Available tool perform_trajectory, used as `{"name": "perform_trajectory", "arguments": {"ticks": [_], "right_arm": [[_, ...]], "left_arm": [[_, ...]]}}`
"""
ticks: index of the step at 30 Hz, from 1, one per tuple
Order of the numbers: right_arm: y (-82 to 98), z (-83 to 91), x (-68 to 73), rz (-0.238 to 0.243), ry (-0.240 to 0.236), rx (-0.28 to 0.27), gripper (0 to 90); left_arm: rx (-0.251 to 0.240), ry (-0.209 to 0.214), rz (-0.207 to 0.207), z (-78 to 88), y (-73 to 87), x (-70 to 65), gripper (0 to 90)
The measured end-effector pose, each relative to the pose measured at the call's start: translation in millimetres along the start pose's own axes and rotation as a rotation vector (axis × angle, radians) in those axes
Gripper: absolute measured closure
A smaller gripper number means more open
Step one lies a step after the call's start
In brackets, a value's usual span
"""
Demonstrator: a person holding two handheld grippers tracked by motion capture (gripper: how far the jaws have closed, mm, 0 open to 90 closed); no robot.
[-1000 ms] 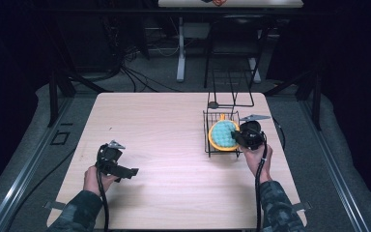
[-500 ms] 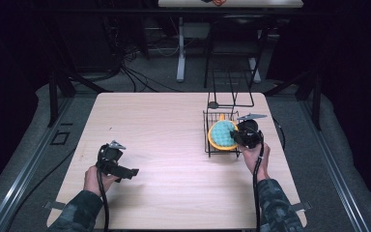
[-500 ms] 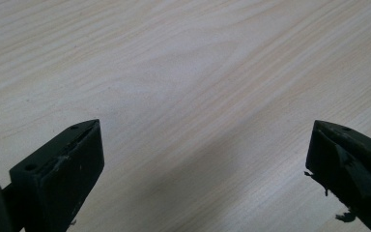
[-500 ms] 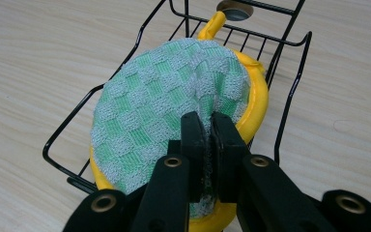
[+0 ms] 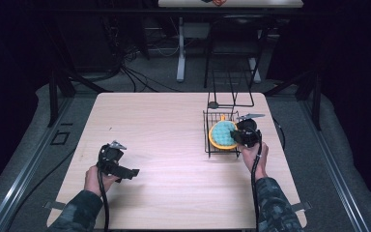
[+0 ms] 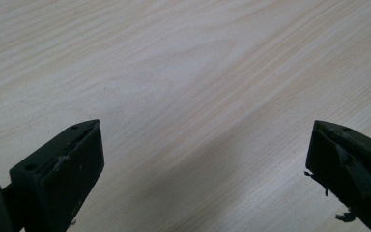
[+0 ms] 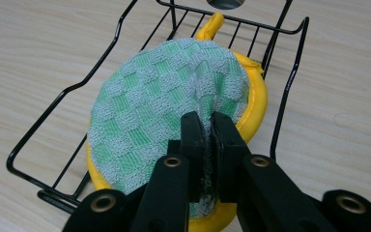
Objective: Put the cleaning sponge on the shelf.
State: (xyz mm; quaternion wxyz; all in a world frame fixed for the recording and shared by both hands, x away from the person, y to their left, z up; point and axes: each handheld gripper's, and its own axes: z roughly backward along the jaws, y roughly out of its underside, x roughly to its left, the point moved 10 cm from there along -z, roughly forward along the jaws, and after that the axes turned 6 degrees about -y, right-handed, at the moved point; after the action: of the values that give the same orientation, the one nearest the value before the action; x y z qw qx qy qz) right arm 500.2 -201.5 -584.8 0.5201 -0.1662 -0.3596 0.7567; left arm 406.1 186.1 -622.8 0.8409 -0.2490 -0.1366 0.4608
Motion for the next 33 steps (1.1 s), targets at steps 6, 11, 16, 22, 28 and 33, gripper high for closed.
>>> {"name": "perform_trajectory", "arguments": {"ticks": [6, 11, 16, 22, 28, 33], "right_arm": [[0.9, -5.9, -4.3, -0.031, 0.002, -0.003, 85.3], [0.0, -7.4, -5.4, -0.025, 0.005, -0.006, 84.4], [-0.8, -8.2, -7.8, -0.039, 0.006, -0.018, 82.8], [-1.8, -8.4, -9.5, -0.028, 0.01, -0.025, 75.5], [-0.4, -2.9, -9.0, -0.033, -0.027, -0.025, 49.9], [-1.0, 4.2, -6.5, -0.009, -0.031, -0.021, 30.7]], "left_arm": [[0.0, 0.002, 0.001, -0.3, 0.0, 0.1, 0.0], [0.002, 0.003, -0.001, -0.5, -0.1, -0.8, 0.0], [0.001, 0.002, 0.0, -0.4, -0.3, -0.4, 0.0], [0.002, 0.003, 0.003, -0.2, 0.1, -0.8, 0.0], [-0.002, 0.0, 0.004, -0.2, -0.7, 0.0, 0.0], [0.0, 0.001, 0.004, 0.2, -0.3, -0.3, 0.0]]}}
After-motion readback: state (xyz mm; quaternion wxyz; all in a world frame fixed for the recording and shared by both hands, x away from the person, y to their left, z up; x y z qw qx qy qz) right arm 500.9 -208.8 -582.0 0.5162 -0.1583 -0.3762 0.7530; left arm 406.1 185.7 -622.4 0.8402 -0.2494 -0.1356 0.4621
